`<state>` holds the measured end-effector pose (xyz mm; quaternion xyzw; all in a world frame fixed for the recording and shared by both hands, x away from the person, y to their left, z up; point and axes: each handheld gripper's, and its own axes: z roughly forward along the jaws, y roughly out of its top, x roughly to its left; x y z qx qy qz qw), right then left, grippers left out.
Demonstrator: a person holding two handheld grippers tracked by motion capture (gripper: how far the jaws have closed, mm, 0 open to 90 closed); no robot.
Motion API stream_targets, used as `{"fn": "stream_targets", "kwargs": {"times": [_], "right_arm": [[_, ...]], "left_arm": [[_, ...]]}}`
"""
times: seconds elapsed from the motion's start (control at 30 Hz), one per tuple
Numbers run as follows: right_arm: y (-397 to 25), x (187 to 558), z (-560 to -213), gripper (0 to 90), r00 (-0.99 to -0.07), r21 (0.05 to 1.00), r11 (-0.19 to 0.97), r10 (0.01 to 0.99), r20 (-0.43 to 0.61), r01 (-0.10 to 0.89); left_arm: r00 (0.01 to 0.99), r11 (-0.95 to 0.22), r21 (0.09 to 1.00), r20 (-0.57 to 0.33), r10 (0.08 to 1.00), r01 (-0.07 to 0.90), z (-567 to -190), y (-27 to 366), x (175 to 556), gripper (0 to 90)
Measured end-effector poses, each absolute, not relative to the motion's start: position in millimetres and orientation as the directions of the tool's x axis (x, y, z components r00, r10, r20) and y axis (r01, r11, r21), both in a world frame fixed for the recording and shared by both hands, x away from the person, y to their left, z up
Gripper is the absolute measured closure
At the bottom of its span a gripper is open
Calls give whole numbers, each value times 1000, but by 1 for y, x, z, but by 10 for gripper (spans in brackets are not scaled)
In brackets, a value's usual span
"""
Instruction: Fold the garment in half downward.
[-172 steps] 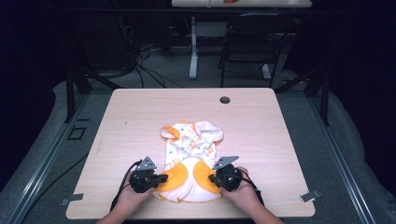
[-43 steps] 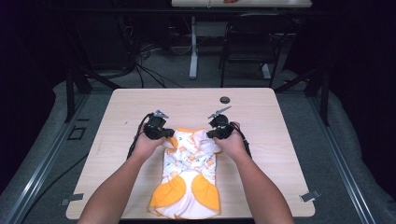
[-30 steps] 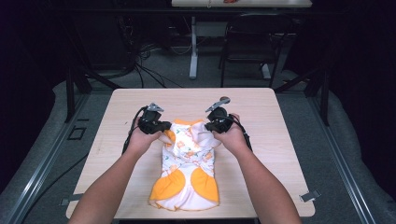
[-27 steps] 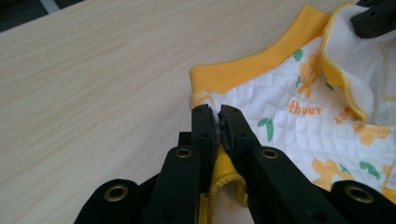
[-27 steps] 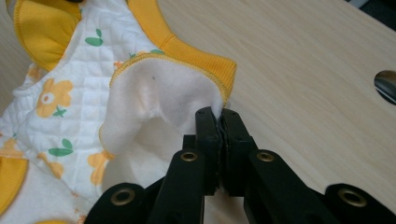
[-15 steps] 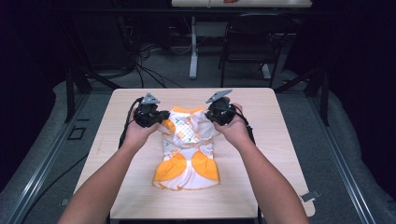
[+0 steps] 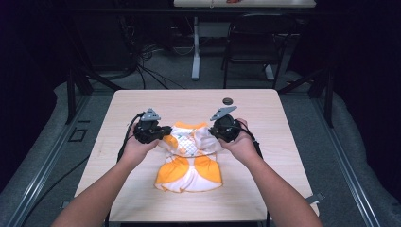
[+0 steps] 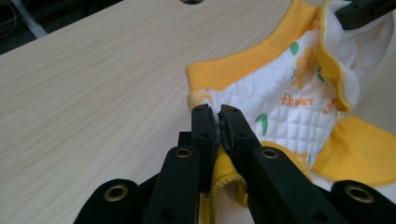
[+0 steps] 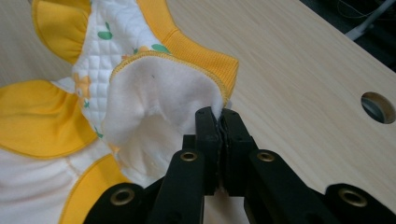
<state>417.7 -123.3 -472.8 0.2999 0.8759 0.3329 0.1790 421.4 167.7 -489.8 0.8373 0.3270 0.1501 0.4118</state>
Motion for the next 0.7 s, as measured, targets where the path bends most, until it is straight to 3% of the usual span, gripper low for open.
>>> {"fn": "stream_targets", "kwargs": {"times": [0.7], "right_arm": [[-124, 378, -510, 866, -799, 672, 615, 598, -57, 412]], "left_arm": [[776, -431, 779, -109, 622, 455, -530, 179, 381, 842]]}}
